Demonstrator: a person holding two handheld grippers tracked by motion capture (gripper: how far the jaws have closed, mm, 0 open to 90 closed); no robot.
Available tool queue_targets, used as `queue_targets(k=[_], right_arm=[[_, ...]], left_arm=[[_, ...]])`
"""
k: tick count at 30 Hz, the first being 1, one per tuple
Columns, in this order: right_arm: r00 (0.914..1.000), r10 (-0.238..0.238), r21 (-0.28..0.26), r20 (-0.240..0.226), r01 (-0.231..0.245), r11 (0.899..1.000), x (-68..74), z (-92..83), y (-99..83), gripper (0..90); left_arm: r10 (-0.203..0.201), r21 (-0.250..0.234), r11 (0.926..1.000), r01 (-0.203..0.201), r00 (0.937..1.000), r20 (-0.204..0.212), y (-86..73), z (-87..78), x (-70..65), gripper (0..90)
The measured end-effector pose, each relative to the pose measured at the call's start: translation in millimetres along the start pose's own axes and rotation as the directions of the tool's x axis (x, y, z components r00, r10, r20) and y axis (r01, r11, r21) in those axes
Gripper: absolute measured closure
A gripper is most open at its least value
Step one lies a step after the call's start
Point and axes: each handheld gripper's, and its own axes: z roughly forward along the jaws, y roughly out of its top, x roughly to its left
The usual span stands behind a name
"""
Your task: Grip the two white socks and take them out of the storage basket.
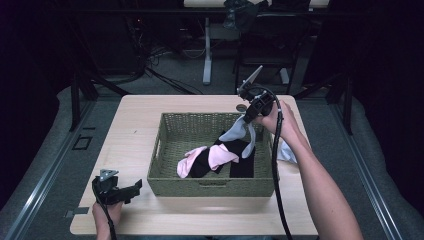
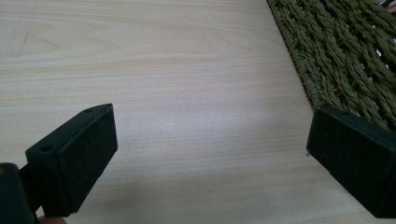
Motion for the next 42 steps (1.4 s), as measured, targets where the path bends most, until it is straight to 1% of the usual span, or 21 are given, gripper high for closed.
queue_targets(k=[4, 5, 6, 9, 10, 11, 14, 16, 17, 18, 19, 22, 27, 32, 36, 39, 42], right_arm=[[0.9999, 0.010, -0.021, -0.002, -0.010, 1.000, 0.5, -7.2, 1.8, 86.6], [1.0000, 0.003, -0.012, 0.003, -0.002, 1.000, -0.2, -10.1, 2.5, 86.6], [1.0000, 0.000, -0.016, 0.004, 0.001, 1.000, -0.6, -12.3, 2.9, 86.6], [0.9999, 0.010, -0.031, 0.001, -0.010, 0.999, -1.0, -20.0, 4.2, 86.5], [1.0000, 0.001, -0.027, 0.004, 0.000, 1.000, -2.2, -23.1, 4.6, 86.5], [1.0000, 0.008, -0.039, -0.001, -0.008, 0.999, -2.5, -25.3, 4.7, 86.5], [0.9999, 0.007, -0.046, 0.008, -0.006, 0.999, -5.1, -35.0, 4.9, 86.5], [0.9998, 0.016, -0.055, 0.011, -0.015, 0.998, -6.3, -41.3, 4.4, 86.5], [0.9999, 0.005, -0.051, 0.015, -0.004, 0.999, -8.0, -44.8, 4.1, 86.5], [0.9997, 0.016, -0.061, 0.017, -0.015, 0.998, -8.1, -47.2, 3.6, 86.5], [0.9996, 0.016, -0.057, 0.024, -0.014, 0.998, -9.3, -50.6, 2.8, 86.5], [0.9992, 0.021, -0.076, 0.035, -0.018, 0.997, -13.5, -60.4, 0.1, 86.5], [0.9979, 0.043, -0.102, 0.048, -0.038, 0.994, -22.5, -75.0, -8.7, 86.5], [0.9957, 0.064, -0.108, 0.068, -0.056, 0.993, -34.5, -89.5, -20.9, 86.5], [0.9927, 0.096, -0.136, 0.073, -0.085, 0.987, -43.8, -98.4, -33.0, 86.4], [0.9895, 0.117, -0.136, 0.085, -0.105, 0.985, -51.3, -104.6, -42.4, 86.4], [0.9862, 0.138, -0.148, 0.091, -0.124, 0.981, -59.8, -108.3, -52.4, 86.4]], left_arm=[[-0.002, -0.001, 1.0000, 0.002, 1.0000, -0.001, -0.2, 0.0, 0.1, 1.7], [-0.001, 0.000, 1.0000, 0.001, 1.0000, 0.000, -0.2, 0.0, 0.0, 1.7], [-0.001, -0.001, 1.0000, 0.001, 1.0000, 0.000, -0.2, 0.0, -0.1, 1.7], [-0.001, 0.000, 1.0000, 0.001, 1.0000, 0.000, -0.3, -0.2, 0.0, 1.6], [-0.002, -0.001, 1.0000, 0.002, 1.0000, -0.001, -0.3, -0.2, 0.1, 1.7], [-0.002, 0.000, 1.0000, 0.002, 1.0000, -0.001, -0.3, -0.2, 0.2, 1.6], [-0.002, 0.001, 1.0000, 0.002, 1.0000, 0.000, -0.3, 0.1, 0.2, 1.7], [-0.001, 0.002, 1.0000, 0.001, 1.0000, 0.001, -0.3, 0.1, 0.2, 1.7], [-0.001, 0.001, 1.0000, 0.001, 1.0000, 0.001, -0.3, 0.1, 0.1, 1.6], [-0.002, 0.000, 1.0000, 0.002, 1.0000, 0.000, -0.3, 0.0, 0.1, 1.7], [-0.002, 0.001, 1.0000, 0.002, 1.0000, 0.000, -0.3, 0.0, 0.1, 1.7], [-0.002, 0.000, 1.0000, 0.002, 1.0000, -0.001, -0.3, -0.1, 0.2, 1.6], [-0.001, -0.001, 1.0000, 0.001, 1.0000, 0.000, -0.2, 0.0, -0.1, 1.6], [-0.001, 0.000, 1.0000, 0.001, 1.0000, -0.001, -0.2, 0.0, -0.1, 1.7], [0.000, 0.003, 1.0000, 0.000, 1.0000, 0.003, 0.0, 0.0, -0.2, 1.7], [0.003, 0.002, 1.0000, -0.003, 1.0000, 0.000, -0.1, 0.2, -0.5, 1.6], [0.002, 0.002, 1.0000, -0.002, 1.0000, 0.001, -0.1, 0.0, -0.5, 1.7]])
